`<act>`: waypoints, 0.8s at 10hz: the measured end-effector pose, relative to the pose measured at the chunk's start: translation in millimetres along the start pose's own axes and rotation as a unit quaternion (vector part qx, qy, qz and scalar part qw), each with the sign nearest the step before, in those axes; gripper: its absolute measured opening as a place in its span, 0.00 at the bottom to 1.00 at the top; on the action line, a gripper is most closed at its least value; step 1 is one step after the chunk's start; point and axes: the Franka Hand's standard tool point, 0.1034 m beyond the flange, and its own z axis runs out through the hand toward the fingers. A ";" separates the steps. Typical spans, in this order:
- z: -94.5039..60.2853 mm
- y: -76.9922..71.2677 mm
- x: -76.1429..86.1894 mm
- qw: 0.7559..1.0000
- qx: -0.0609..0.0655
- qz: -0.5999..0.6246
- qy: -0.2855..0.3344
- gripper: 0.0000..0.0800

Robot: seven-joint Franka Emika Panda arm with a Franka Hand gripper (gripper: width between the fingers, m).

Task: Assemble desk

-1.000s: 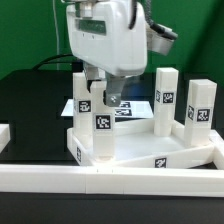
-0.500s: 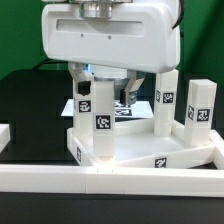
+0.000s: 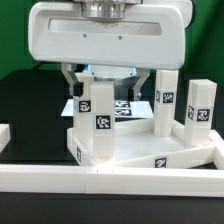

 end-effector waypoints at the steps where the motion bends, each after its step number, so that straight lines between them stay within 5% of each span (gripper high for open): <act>1: 0.0 0.6 0.0 0.999 -0.003 -0.036 0.000 0.81; 3: 0.0 1.7 0.0 0.997 -0.004 -0.076 -0.001 0.81; 5: 0.5 1.9 -0.2 0.998 -0.004 -0.071 -0.001 0.49; 8: 1.0 2.3 -0.4 0.998 -0.004 -0.057 -0.001 0.36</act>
Offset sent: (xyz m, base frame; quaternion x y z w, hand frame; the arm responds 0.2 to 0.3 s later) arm 0.0000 0.0000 0.0000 0.0000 0.0000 0.0000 1.0000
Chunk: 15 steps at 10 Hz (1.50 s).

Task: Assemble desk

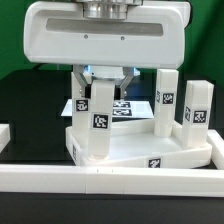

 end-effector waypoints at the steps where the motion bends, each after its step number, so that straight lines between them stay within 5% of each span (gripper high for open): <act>1: 0.3 -0.2 -0.1 0.999 0.000 0.045 0.000 0.36; 7: 1.3 0.5 -0.3 0.962 0.002 0.272 0.000 0.36; 12: 2.5 0.4 -2.0 0.852 0.012 0.524 -0.008 0.36; 15: 3.1 -5.0 -0.7 0.748 0.025 0.663 -0.014 0.36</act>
Offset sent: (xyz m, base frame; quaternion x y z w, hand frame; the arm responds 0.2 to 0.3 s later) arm 0.0000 0.0000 0.0000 0.0000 0.0000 0.1296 0.9916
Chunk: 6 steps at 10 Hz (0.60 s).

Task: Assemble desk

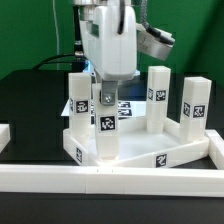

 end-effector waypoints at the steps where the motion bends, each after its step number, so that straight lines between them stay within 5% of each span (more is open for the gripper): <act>1: 0.1 0.1 -0.5 1.000 0.000 0.030 -0.003 0.36; 4: 0.2 -0.2 -1.8 0.998 0.001 0.070 -0.005 0.36; 6: 0.8 -0.4 -1.5 0.999 0.003 0.038 -0.004 0.66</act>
Offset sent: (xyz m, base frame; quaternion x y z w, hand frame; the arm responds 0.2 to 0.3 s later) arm 0.0000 0.0000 0.0000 0.0000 0.0000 0.0000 1.0000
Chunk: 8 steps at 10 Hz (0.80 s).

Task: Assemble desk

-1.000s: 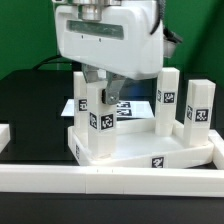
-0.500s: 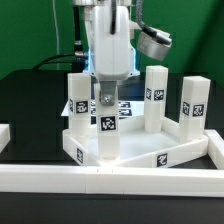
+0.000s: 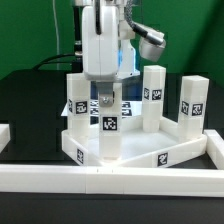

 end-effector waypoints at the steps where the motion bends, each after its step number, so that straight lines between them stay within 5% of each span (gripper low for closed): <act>1: -0.2 -0.2 0.3 0.999 0.000 -0.044 0.002 0.76; 4: -0.4 -1.2 -5.3 0.984 0.000 -0.179 0.000 0.81; 8: 0.7 -1.7 -13.1 0.928 -0.004 -0.372 0.005 0.81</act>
Offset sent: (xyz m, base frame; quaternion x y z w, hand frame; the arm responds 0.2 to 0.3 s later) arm 0.0034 0.0081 0.0034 0.0054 0.0065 -0.1821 0.9832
